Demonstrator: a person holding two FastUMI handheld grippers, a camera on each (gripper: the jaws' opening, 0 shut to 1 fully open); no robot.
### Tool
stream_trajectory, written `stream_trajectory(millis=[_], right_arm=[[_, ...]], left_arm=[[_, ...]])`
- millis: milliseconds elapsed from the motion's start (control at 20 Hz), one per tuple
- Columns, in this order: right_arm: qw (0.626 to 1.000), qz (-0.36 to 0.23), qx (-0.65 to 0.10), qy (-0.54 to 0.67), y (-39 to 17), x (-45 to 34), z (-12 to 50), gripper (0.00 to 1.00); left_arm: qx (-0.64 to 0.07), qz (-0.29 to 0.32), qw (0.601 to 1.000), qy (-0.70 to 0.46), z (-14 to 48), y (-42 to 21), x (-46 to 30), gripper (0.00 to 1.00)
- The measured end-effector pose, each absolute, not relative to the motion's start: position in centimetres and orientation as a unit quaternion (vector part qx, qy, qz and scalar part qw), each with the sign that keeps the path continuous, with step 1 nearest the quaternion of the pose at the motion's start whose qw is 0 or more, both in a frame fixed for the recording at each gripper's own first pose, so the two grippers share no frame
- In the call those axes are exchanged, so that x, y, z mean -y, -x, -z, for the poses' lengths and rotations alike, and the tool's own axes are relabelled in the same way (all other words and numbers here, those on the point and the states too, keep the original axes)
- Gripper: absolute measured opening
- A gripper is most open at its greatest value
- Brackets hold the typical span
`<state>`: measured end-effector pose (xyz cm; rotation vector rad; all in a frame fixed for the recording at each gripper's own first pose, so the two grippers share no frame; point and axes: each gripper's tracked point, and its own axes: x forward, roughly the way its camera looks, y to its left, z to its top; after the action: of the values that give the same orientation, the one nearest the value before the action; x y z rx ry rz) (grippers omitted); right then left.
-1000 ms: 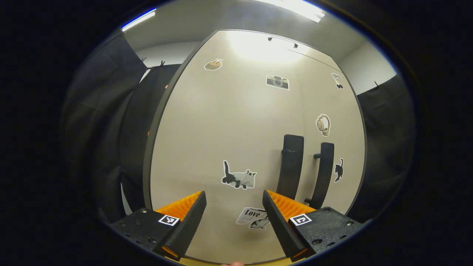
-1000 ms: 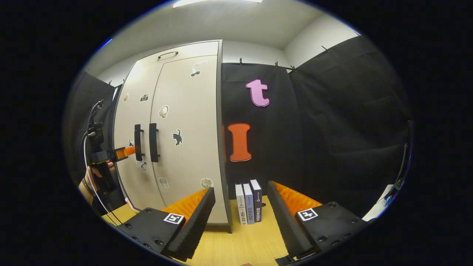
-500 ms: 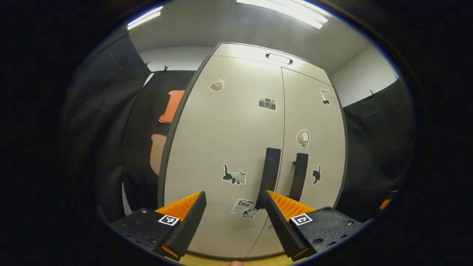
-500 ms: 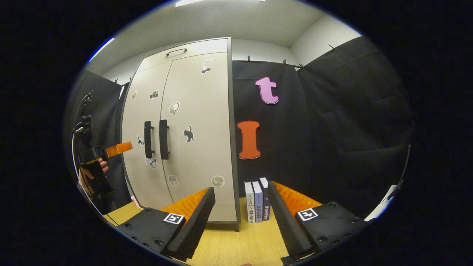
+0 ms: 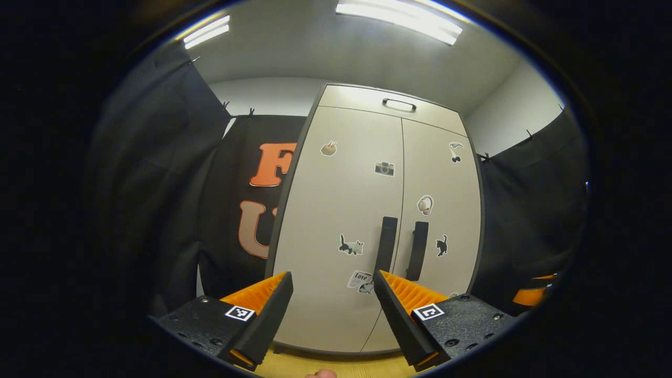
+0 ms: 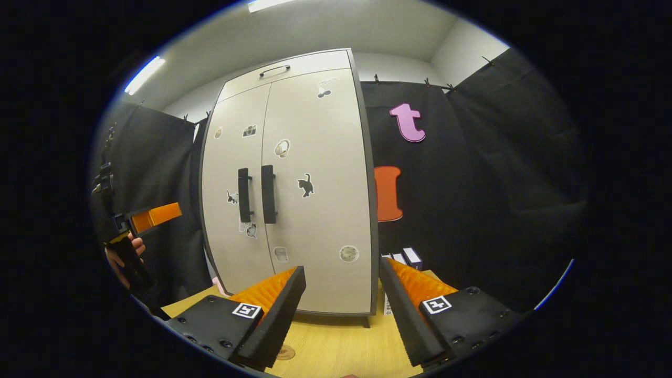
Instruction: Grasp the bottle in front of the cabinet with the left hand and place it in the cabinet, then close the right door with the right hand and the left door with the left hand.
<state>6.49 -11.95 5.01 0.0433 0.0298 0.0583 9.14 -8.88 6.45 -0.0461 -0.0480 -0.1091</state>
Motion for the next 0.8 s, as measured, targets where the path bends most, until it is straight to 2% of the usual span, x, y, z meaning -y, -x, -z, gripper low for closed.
stream_trajectory(millis=[350, 800], right_arm=[[0.998, -0.064, 0.002, -0.029, -4.7, 9.5, -4.8, 0.95], [0.997, -0.071, 0.005, -0.019, -3.1, 9.0, -3.2, 0.95]], left_arm=[[0.011, 0.020, 1.000, 0.016, -3.8, -4.5, 7.0, 0.94], [-0.009, -0.010, 0.999, 0.045, -0.5, -1.5, 5.0, 0.95]])
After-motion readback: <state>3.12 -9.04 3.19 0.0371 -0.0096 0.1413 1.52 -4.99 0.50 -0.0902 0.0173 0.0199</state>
